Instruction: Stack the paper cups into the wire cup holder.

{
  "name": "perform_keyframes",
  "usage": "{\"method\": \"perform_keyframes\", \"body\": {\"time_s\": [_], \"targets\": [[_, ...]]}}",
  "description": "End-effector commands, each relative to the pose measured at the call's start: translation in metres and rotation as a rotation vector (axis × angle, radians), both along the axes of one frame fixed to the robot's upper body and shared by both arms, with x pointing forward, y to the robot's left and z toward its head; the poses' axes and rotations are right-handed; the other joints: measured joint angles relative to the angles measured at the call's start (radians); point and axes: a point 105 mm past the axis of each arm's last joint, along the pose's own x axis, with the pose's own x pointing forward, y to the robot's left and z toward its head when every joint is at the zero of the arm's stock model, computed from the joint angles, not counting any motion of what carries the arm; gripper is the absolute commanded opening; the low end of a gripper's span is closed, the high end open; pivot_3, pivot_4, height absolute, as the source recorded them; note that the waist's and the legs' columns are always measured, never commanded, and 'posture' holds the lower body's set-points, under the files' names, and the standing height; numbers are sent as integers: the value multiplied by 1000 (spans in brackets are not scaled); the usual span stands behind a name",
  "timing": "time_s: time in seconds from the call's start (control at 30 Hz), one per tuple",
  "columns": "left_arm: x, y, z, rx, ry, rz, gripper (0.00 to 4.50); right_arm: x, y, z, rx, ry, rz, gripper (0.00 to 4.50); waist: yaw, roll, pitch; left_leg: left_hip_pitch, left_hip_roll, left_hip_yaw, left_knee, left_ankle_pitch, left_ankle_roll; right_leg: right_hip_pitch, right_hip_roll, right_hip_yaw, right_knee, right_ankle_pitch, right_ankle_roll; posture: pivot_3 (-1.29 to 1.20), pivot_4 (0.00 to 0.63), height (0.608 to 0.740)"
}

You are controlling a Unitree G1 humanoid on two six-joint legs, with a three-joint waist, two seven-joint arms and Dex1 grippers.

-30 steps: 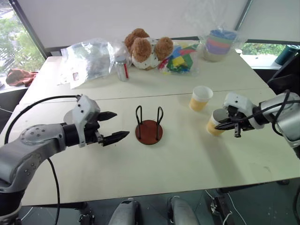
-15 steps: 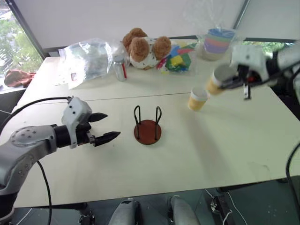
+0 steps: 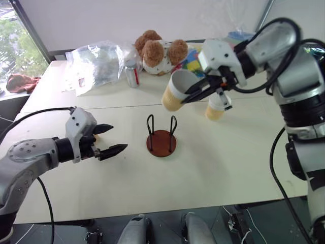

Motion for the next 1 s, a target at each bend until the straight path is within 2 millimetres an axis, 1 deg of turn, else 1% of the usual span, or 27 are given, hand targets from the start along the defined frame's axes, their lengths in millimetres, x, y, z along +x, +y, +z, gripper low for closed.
{"method": "perform_keyframes", "body": {"time_s": [0.03, 0.13, 0.23, 0.33, 0.5, 0.6, 0.8, 0.93, 1.0], "targets": [[-3, 0, 10, 20, -49, 3, 4500, -12, 13, 7, 18, 12, 76, 66, -1, 0, 0, 0, 0, 0, 0, 0, 0, 0, 0, 0, 0, 0, 0, 0, 150, 740], [-3, -1, 9, 18, -47, 1, 4500, -16, 18, -1, 0, 41, 105, 66, -2, 0, 0, 0, 0, 0, 0, 0, 0, -1, 0, 0, 1, 0, 0, 0, 150, 740], [-2, -3, 8, 13, -47, -2, 4500, -11, 25, -9, -33, 39, 124, 66, -2, 0, 0, 0, 0, 0, 0, 0, 0, -1, 0, 0, 1, 0, 0, 0, 150, 740], [-1, -6, 8, 8, -47, -10, 4500, -2, 27, -17, -88, 18, 123, 66, -1, 0, 0, 0, 0, 0, 0, 0, 0, -1, 0, 0, 1, 0, 0, 0, 150, 740], [0, -9, 7, 2, -49, -14, 4500, 8, 33, -19, -131, 3, 129, 66, -2, 0, 0, 0, 0, 0, 0, 0, -1, -2, 1, 0, 1, 0, 0, 0, 150, 740], [0, -12, 6, -5, -51, -17, 4500, 10, 35, -22, -157, 15, 132, 66, -4, 0, 0, 0, 0, 0, 0, 1, -1, -2, 1, 0, 1, 0, 0, 0, 150, 740], [1, -12, 6, -10, -58, -9, 4500, 5, 40, -22, -151, 73, 155, 66, -3, 0, 0, 0, 0, 0, 0, 1, -1, -2, 1, 0, 2, 0, 0, 0, 150, 740], [2, -13, 6, -15, -63, -10, 4500, 7, 41, -26, -162, 77, 157, 66, -3, 0, 0, 0, 0, 0, 0, 1, -1, -2, 1, 0, 2, 0, 0, 0, 150, 740], [2, -13, 6, -15, -65, -9, 4500, 7, 41, -27, -165, 77, 156, 601, -2, 0, 0, 0, 0, 0, 0, 1, -1, -2, 1, 0, 2, 0, 0, 0, 150, 740]]}}
